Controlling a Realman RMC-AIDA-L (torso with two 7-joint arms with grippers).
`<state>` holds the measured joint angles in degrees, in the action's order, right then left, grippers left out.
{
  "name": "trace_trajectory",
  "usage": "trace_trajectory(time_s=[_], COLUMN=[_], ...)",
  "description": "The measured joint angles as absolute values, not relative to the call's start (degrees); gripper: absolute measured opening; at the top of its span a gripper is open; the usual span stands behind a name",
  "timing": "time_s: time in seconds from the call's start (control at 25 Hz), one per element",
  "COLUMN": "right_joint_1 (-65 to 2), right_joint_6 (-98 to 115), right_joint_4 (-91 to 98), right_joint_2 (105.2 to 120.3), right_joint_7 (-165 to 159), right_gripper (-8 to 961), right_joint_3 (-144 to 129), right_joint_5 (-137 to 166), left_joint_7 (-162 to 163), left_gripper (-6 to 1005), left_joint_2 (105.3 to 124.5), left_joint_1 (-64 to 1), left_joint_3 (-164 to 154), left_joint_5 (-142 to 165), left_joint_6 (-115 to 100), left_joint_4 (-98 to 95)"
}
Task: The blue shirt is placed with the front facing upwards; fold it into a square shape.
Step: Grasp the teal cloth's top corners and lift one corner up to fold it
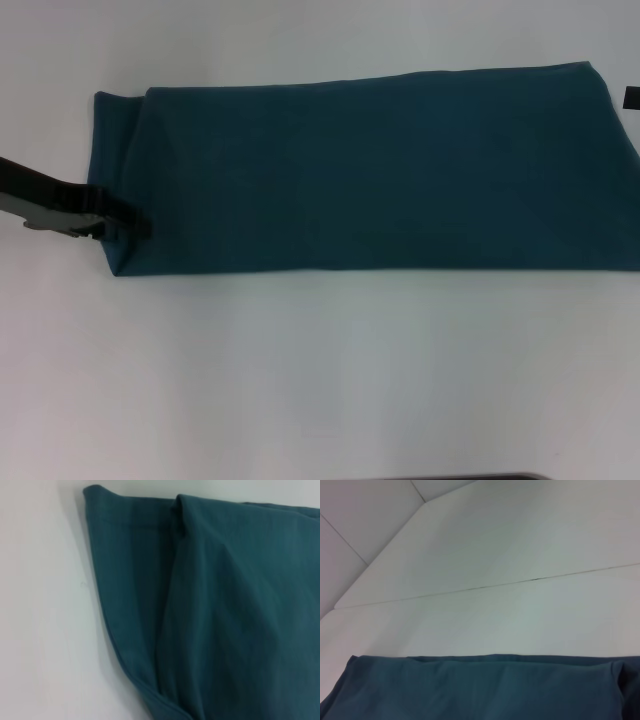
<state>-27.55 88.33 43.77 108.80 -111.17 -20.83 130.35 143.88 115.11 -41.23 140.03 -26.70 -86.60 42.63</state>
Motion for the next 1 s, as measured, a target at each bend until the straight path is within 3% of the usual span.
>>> trace_trajectory(time_s=[0.76, 0.84, 1.0], right_joint_1=[-27.44, -27.43, -27.35], right_joint_6=[88.63, 88.74, 88.82], right_joint_4=[43.77, 43.77, 43.77], right_joint_2=[108.60, 108.55, 108.54], right_joint_7=[-111.12, -111.12, -111.13], right_gripper=[885, 885, 884], right_joint_3=[-20.83, -20.83, -20.83], right_joint_5=[129.55, 129.51, 129.48], left_joint_7=[144.44, 144.49, 144.51], left_gripper=[465, 229, 87], left_joint_2=[115.58, 115.59, 115.59], left_joint_1=[-40.79, -40.74, -40.80], left_joint_3=[138.29, 138.27, 138.25], left_joint_5=[-26.05, -26.00, -25.64], left_joint_6=[-85.34, -85.15, -84.76], left_joint_4=[44.62, 44.66, 44.55])
